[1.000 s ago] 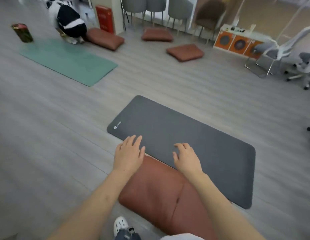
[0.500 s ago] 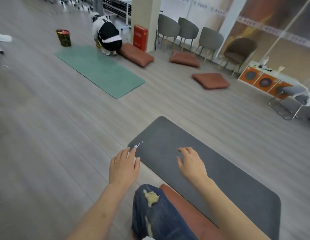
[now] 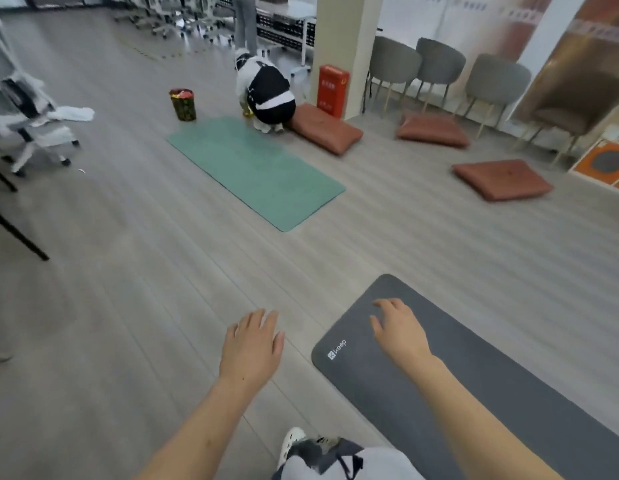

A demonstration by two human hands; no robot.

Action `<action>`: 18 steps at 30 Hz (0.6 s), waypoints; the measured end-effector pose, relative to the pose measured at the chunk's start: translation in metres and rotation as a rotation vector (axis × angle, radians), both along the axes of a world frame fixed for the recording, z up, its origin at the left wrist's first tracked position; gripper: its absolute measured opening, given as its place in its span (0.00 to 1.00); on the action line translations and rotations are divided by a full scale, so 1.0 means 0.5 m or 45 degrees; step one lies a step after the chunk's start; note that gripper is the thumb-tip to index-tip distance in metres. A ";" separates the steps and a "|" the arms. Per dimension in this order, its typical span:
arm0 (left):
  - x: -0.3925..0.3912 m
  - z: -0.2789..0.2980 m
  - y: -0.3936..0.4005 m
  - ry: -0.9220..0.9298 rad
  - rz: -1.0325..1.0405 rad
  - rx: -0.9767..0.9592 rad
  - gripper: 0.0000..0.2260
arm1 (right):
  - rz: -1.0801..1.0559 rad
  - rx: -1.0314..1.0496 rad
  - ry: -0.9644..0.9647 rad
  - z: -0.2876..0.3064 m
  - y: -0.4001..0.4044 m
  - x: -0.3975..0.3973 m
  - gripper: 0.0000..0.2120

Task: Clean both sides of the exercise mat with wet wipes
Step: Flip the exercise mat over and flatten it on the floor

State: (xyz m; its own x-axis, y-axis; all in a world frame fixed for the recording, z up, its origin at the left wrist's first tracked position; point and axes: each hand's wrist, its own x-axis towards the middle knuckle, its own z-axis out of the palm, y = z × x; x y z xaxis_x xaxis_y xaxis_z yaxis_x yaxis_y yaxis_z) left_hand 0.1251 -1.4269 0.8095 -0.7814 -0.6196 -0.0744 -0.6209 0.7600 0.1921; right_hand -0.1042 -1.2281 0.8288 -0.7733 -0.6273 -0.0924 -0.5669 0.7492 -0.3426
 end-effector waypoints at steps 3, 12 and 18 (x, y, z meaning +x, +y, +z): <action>-0.147 0.018 -0.116 -0.035 -0.076 0.025 0.22 | -0.076 0.001 -0.022 -0.014 -0.075 -0.095 0.17; -0.619 -0.019 -0.263 -0.048 -0.677 0.038 0.26 | -0.601 -0.004 -0.011 -0.077 -0.134 -0.310 0.16; -0.932 -0.101 -0.337 -0.130 -1.257 -0.005 0.20 | -1.150 0.006 0.004 -0.176 -0.174 -0.380 0.16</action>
State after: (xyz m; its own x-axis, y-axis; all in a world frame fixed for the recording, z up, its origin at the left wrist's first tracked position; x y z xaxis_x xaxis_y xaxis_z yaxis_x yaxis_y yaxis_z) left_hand -0.3410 -1.5954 0.7588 -0.9371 0.3053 -0.1694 0.2775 0.9457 0.1695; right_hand -0.2941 -1.3151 0.7406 -0.9714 0.2196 -0.0907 0.2375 0.9108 -0.3378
